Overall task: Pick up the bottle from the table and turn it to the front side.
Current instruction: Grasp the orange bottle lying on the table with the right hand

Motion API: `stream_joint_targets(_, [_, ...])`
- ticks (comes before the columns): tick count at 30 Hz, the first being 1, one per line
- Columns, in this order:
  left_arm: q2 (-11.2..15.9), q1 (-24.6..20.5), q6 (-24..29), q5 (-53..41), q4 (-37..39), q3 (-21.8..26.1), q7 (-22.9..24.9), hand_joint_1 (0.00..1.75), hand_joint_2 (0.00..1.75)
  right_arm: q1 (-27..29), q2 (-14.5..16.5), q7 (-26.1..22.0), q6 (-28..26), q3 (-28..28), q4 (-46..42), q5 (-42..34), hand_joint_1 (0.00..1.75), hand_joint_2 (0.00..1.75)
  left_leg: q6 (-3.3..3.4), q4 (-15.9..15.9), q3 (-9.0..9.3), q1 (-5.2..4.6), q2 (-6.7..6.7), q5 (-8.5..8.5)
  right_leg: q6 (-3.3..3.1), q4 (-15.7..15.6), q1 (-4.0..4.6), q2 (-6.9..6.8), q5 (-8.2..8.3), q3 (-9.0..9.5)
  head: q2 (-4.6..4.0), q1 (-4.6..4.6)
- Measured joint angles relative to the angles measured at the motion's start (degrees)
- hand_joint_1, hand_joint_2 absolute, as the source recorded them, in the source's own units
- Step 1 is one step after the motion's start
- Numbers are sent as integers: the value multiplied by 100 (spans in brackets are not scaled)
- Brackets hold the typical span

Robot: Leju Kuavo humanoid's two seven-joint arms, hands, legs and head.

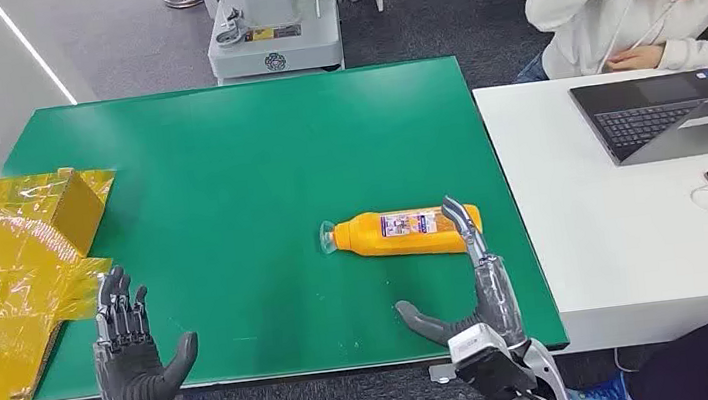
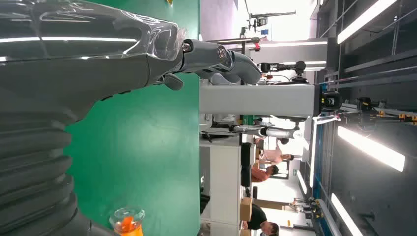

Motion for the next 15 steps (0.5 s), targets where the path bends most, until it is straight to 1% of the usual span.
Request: stream_joint_targets(15, [-3,-56,-118,-10,4,-2,0,0,175,26,-9,74,114,-2,-48,205,0,175,0,0,0,0,1,0,0,0,0,0,0,-1,0,0])
